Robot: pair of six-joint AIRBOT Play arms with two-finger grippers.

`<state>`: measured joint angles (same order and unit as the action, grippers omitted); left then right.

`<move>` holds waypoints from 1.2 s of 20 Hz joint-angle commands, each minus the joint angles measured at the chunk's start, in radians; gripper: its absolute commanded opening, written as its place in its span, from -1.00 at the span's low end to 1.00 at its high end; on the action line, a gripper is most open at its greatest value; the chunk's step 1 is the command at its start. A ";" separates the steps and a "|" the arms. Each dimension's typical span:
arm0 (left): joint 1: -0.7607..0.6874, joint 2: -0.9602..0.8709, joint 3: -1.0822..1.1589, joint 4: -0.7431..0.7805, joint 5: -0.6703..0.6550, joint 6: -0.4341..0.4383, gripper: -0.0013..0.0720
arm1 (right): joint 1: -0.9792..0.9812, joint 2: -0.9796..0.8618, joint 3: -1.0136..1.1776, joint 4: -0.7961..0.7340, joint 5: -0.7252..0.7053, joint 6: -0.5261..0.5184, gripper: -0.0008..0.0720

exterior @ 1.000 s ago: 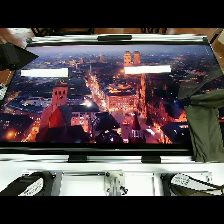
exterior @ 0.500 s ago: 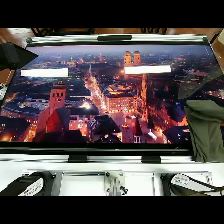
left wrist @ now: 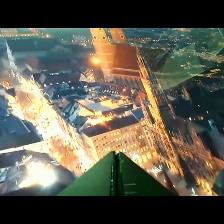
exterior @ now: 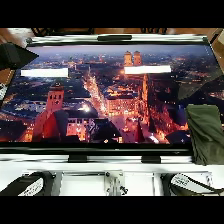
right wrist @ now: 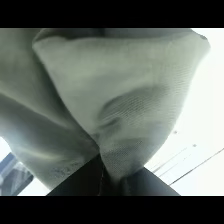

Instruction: Fold the shirts.

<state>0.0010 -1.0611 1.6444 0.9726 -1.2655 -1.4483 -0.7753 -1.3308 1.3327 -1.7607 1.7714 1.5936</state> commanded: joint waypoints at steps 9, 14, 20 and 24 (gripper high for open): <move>0.001 -0.001 0.000 0.001 0.000 0.000 -0.88 | 0.000 0.010 -0.216 -0.079 -0.090 0.069 0.75; -0.002 -0.040 0.001 0.031 -0.002 0.024 -0.88 | 0.014 0.046 0.051 -0.122 -0.094 0.029 0.75; -0.187 -0.256 0.010 0.727 -0.167 -0.005 -0.88 | 0.547 0.043 0.427 0.096 -0.530 -0.003 0.75; -0.219 -0.409 0.010 0.752 -0.293 -0.142 0.97 | 0.909 -0.112 0.426 0.032 -0.307 0.134 0.75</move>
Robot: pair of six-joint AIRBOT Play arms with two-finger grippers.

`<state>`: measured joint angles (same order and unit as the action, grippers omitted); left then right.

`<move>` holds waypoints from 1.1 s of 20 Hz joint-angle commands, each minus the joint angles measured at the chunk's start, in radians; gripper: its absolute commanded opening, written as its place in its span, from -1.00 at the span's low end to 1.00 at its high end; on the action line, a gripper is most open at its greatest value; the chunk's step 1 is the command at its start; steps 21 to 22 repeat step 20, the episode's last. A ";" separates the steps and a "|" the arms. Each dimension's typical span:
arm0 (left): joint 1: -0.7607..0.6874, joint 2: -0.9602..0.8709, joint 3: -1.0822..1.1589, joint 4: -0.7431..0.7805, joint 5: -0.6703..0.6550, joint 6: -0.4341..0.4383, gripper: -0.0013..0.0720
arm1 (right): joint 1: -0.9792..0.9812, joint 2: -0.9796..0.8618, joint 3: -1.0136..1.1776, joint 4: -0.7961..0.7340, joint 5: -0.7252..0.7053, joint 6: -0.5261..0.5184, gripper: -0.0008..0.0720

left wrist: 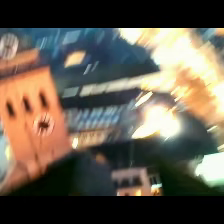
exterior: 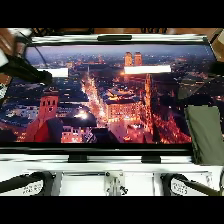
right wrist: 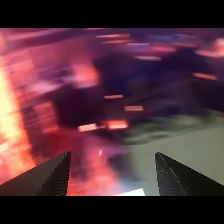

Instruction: Fold the shirts.

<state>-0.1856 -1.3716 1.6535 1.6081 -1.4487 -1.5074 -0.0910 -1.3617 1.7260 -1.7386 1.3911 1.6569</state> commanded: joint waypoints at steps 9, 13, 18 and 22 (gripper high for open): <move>-0.033 -0.067 -0.101 0.058 -0.015 -0.085 0.97 | 0.301 -0.211 0.034 0.213 0.183 0.092 0.75; -0.039 0.007 -0.210 0.035 0.050 -0.086 0.97 | 0.301 -0.211 0.034 0.212 0.183 0.092 0.75; -0.035 0.109 -0.314 0.039 0.089 -0.084 0.97 | 0.301 -0.211 0.034 0.212 0.183 0.093 0.75; -0.035 0.119 -0.314 0.040 0.099 -0.084 0.97 | 0.301 -0.211 0.034 0.212 0.183 0.092 0.75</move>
